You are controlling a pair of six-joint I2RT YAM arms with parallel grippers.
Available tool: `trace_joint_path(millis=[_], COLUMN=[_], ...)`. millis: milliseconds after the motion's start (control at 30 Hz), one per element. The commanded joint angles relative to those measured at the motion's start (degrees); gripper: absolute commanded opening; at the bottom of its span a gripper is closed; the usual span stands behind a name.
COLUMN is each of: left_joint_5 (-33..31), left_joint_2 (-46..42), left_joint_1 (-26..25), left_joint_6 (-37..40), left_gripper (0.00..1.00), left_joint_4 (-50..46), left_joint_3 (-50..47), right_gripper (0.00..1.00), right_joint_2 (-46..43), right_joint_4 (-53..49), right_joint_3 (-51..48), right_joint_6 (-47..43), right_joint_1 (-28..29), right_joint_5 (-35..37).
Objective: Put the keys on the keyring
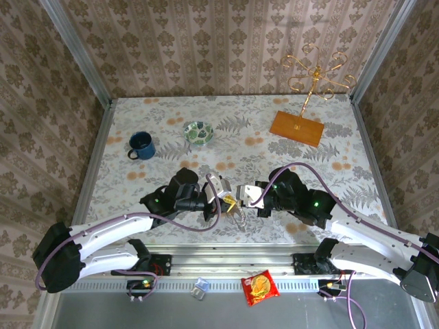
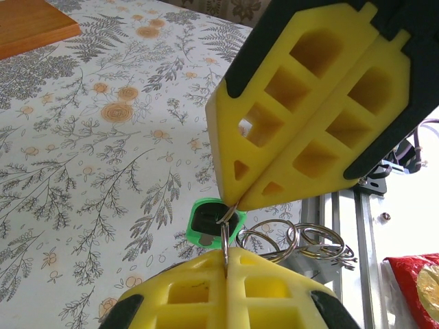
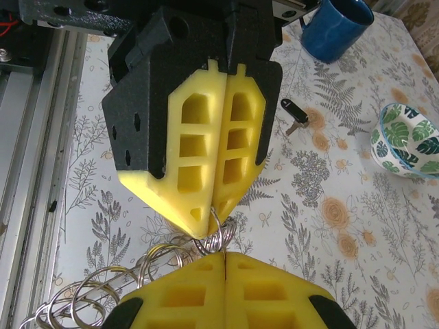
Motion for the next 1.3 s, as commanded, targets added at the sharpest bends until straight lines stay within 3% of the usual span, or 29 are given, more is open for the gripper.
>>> trace_joint_path(millis=[0, 1267], left_joint_5=[-0.01, -1.39], left_joint_2=[-0.47, -0.24], left_joint_1=[-0.28, -0.26], left_joint_6=[-0.84, 1.20], left_gripper=[0.00, 0.00], left_joint_4=[1.87, 5.09], left_joint_3=[1.19, 1.11], right_gripper=[0.00, 0.00], right_joint_2=[-0.23, 2.43], right_joint_4=[-1.44, -3.50], right_joint_3=[1.69, 2.70], right_joint_6=[-1.20, -1.65], right_joint_1=[0.48, 0.84], right_joint_5=[-1.72, -4.35])
